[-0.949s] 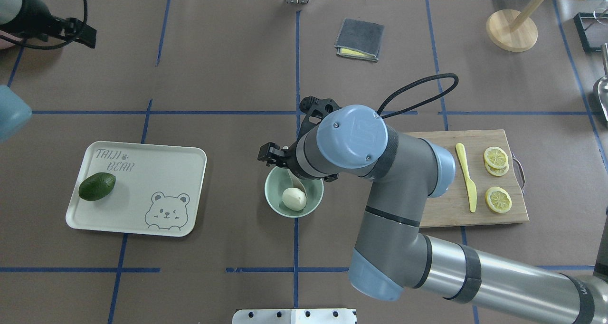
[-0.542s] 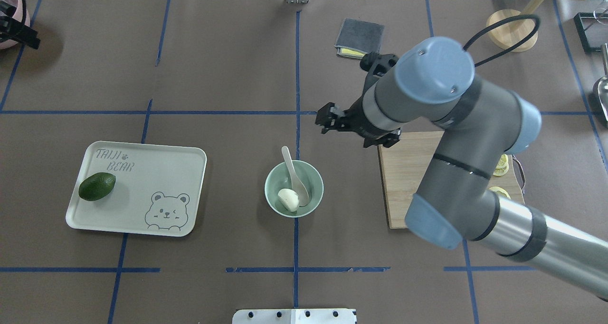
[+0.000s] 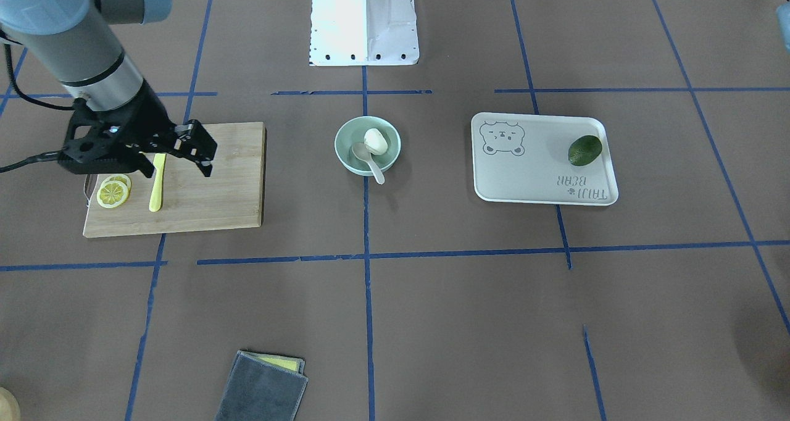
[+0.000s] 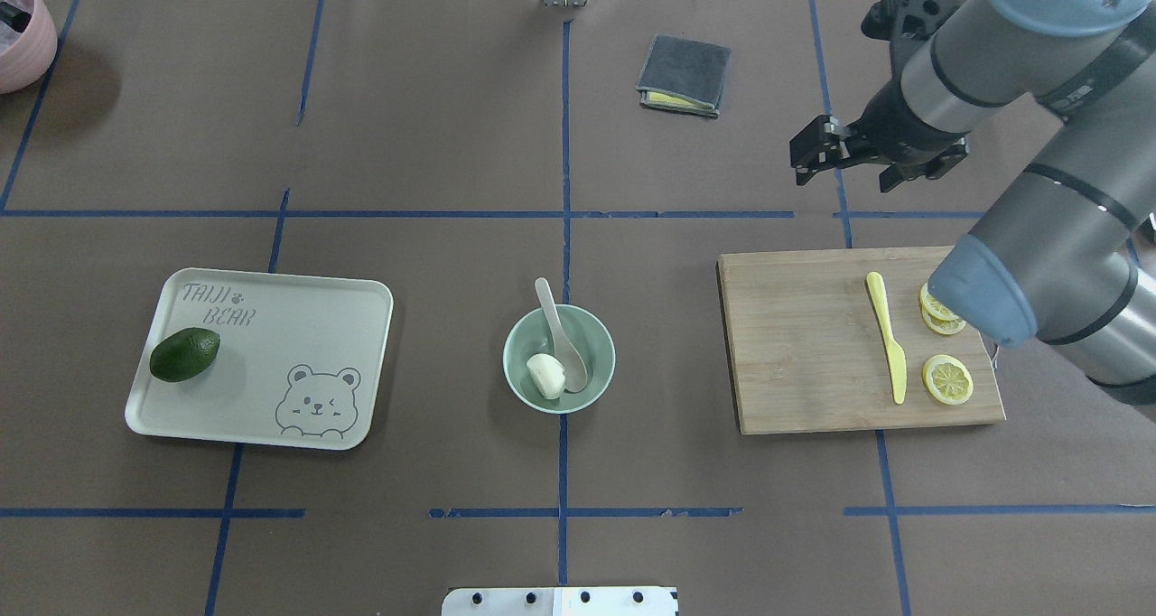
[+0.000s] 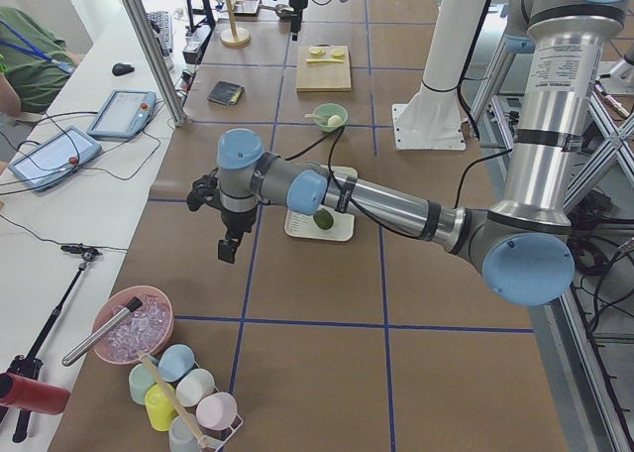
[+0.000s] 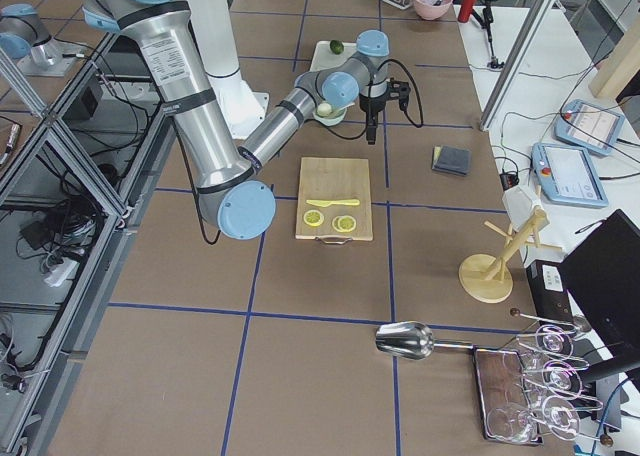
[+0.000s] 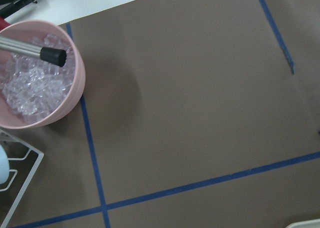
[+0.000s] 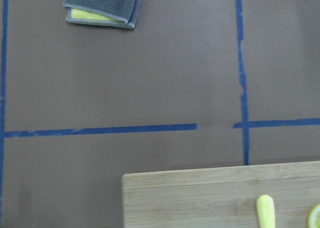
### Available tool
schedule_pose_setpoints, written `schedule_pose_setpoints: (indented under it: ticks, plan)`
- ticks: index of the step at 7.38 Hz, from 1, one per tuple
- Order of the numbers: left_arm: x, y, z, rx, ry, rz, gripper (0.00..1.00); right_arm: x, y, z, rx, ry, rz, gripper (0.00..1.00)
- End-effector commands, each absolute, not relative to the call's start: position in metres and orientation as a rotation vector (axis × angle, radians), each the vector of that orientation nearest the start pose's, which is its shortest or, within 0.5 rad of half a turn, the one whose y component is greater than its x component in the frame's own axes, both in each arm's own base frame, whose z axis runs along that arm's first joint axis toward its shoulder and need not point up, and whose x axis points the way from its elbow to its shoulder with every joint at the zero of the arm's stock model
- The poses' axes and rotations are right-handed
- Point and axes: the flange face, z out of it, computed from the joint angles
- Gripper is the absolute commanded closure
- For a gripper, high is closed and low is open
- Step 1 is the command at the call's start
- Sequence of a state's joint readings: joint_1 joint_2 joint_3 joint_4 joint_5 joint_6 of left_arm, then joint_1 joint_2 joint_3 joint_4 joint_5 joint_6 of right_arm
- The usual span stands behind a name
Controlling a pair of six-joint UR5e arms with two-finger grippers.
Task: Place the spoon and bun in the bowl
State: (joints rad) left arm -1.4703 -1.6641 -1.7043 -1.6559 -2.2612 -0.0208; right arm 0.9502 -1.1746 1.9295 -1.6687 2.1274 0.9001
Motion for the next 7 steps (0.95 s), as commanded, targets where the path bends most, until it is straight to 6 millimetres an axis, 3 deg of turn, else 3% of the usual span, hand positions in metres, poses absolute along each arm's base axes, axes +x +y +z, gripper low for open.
schedule_pose_setpoints:
  ticks: [1,3,5,7]
  plan:
    - [-0.027,-0.525,0.584,0.196,0.709,0.178,0.00,-0.180,-0.535,0.357,0.087,-0.798,-0.018,0.00]
    - [-0.042,-0.522,0.608,0.147,0.755,0.117,0.00,-0.104,-0.536,0.436,0.061,-0.811,-0.084,0.00]
    - [-0.043,-0.520,0.621,0.126,0.755,0.113,0.00,-0.031,-0.533,0.499,0.071,-0.839,-0.128,0.00]
    - [-0.043,-0.519,0.625,0.119,0.755,0.112,0.00,0.033,-0.511,0.560,0.072,-0.892,-0.123,0.00]
